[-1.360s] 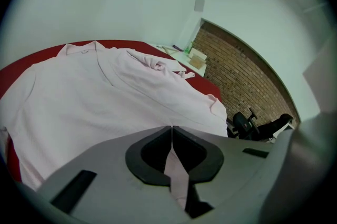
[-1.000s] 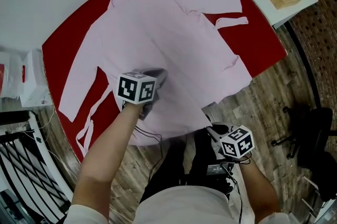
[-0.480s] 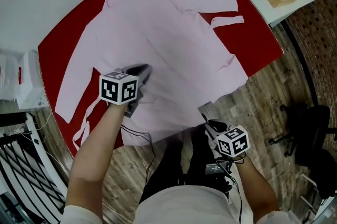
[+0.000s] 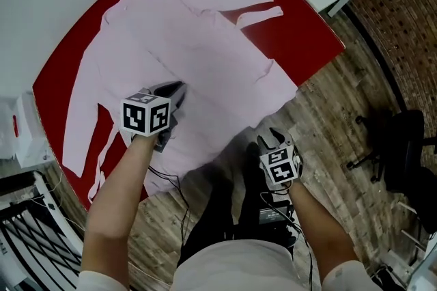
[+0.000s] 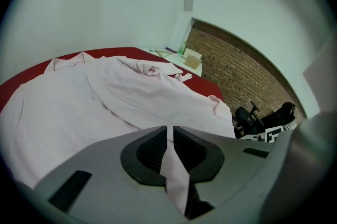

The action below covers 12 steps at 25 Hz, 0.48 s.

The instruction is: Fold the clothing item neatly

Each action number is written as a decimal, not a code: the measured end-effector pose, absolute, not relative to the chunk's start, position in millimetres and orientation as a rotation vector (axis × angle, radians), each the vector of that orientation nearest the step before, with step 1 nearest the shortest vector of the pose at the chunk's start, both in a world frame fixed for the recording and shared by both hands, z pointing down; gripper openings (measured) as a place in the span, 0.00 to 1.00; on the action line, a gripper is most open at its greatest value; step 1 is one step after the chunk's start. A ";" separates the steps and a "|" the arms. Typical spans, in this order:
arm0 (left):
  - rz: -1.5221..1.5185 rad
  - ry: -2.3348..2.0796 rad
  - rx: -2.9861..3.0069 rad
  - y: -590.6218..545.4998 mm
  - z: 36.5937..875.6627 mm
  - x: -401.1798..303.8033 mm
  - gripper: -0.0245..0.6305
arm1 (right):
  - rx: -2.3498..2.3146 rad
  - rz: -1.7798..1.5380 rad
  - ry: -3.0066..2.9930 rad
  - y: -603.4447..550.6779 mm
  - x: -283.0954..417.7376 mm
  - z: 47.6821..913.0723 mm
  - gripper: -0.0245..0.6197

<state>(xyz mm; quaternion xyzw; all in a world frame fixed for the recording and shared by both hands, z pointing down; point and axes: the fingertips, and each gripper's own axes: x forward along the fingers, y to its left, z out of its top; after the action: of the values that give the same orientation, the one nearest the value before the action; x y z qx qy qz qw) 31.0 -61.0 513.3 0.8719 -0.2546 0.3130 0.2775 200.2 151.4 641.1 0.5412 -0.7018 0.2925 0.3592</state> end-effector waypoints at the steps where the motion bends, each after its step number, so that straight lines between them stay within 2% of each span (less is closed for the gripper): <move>1: 0.851 -0.684 2.343 -62.5 514.7 35.6 0.06 | 1.397 0.721 -1.785 146.5 202.5 647.9 0.29; 10: 0.949 -0.808 2.326 -94.8 521.9 41.6 0.11 | 1.322 0.532 -1.648 115.6 205.7 697.5 0.32; 12: 0.977 -0.870 2.309 -106.6 523.4 34.7 0.19 | 1.307 0.524 -1.653 113.5 203.0 702.5 0.32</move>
<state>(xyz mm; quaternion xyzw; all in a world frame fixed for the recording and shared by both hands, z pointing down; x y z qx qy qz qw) 34.7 -106.6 523.4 0.8443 -0.3182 0.3572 0.2416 203.0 113.5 702.5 0.5326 -0.6735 0.2133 0.4661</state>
